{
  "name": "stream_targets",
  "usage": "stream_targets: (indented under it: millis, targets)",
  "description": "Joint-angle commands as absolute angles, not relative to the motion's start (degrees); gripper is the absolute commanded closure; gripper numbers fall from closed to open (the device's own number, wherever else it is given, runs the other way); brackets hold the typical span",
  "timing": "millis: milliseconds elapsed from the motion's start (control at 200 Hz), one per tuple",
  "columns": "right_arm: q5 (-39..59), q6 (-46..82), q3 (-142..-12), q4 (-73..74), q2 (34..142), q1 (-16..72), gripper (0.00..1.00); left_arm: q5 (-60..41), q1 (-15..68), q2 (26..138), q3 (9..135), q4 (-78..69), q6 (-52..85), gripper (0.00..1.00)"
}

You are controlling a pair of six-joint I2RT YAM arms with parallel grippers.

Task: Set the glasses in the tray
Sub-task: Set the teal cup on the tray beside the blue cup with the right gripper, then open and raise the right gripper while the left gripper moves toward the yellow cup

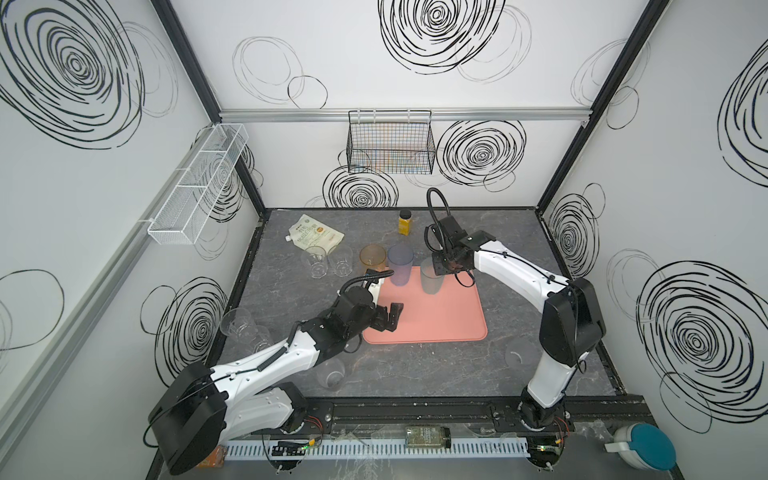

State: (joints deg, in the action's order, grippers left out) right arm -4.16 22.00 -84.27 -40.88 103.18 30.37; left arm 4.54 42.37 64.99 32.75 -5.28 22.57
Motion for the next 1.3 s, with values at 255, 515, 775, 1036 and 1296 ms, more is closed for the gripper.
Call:
stream_targets:
  millis: [255,515,775,1036,1296]
  targets:
    - [-5.1,22.6,-86.4,-36.8,107.6,29.9,1.0,7.4,42.3,64.8,31.2,-9.1,21.1,0.01]
    - [-6.2,22.2,-88.0,-36.7,109.3,29.3,1.0,7.3,42.3,65.0,31.3,-9.4,20.9,0.02]
    - [-5.8,22.2,-89.0,-36.8,109.7,29.1,1.0,7.6,42.2,64.3,30.8,-9.1,20.8,0.02]
    - [-5.3,22.3,-89.3,-37.4,109.2,29.2,0.88,7.6,42.1,64.4,30.9,-9.1,20.7,0.02]
    - [-4.8,22.4,-90.5,-39.8,105.3,29.2,0.67,7.5,41.9,64.0,31.9,-8.7,20.7,0.02]
